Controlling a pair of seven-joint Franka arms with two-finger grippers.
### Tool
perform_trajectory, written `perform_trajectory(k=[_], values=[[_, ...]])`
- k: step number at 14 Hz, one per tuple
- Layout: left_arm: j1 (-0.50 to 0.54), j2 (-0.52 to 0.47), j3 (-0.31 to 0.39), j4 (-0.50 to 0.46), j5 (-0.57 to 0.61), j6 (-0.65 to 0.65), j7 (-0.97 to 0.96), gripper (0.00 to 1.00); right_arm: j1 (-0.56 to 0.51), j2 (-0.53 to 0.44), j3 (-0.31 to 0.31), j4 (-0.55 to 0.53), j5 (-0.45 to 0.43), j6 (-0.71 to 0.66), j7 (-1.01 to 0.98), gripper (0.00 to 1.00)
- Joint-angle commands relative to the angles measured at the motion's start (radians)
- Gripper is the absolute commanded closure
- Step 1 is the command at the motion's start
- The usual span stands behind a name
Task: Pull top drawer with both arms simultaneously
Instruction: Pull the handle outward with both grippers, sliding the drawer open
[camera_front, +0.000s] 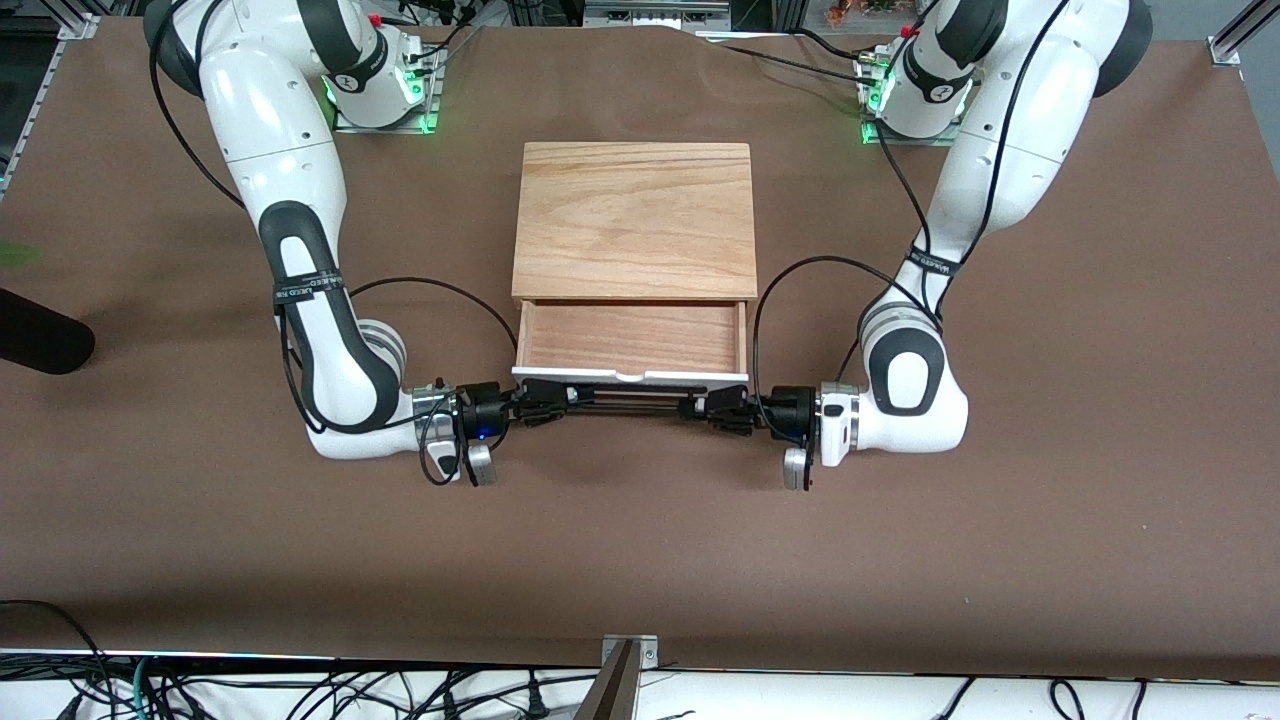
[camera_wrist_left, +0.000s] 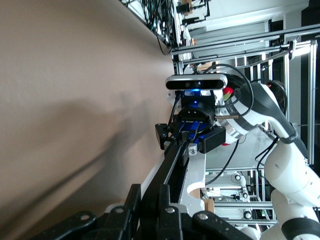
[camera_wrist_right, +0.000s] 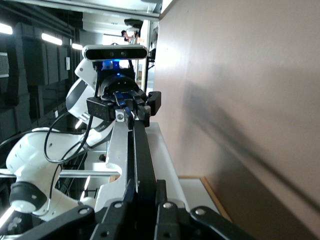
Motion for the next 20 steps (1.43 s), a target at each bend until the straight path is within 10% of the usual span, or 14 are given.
perform_trajectory(k=[1, 10, 11, 12, 15, 17, 20], values=[[-0.007, 0.127, 0.030, 0.157, -0.003, 0.021, -0.042, 0.92, -0.021, 0.032, 0.007, 0.116, 0.043, 0.025, 0.071, 1.00], [-0.010, 0.183, 0.032, 0.231, -0.002, 0.087, -0.054, 0.92, -0.011, 0.044, 0.014, 0.142, 0.079, 0.074, 0.070, 1.00], [-0.010, 0.183, 0.032, 0.231, -0.002, 0.087, -0.054, 0.92, -0.011, 0.043, 0.012, 0.142, 0.077, 0.071, 0.068, 0.70], [-0.010, 0.183, 0.032, 0.230, -0.002, 0.087, -0.056, 0.92, -0.008, 0.041, 0.012, 0.137, 0.074, 0.069, 0.058, 0.01], [-0.010, 0.181, 0.032, 0.230, -0.002, 0.087, -0.068, 0.54, -0.009, 0.035, 0.012, 0.137, 0.071, 0.069, 0.058, 0.00], [-0.010, 0.180, 0.032, 0.228, -0.002, 0.087, -0.067, 0.00, -0.011, 0.032, 0.010, 0.137, 0.054, 0.066, 0.064, 0.00], [-0.009, 0.175, 0.032, 0.227, -0.002, 0.087, -0.071, 0.00, -0.011, 0.015, 0.007, 0.139, -0.021, 0.068, 0.065, 0.00]])
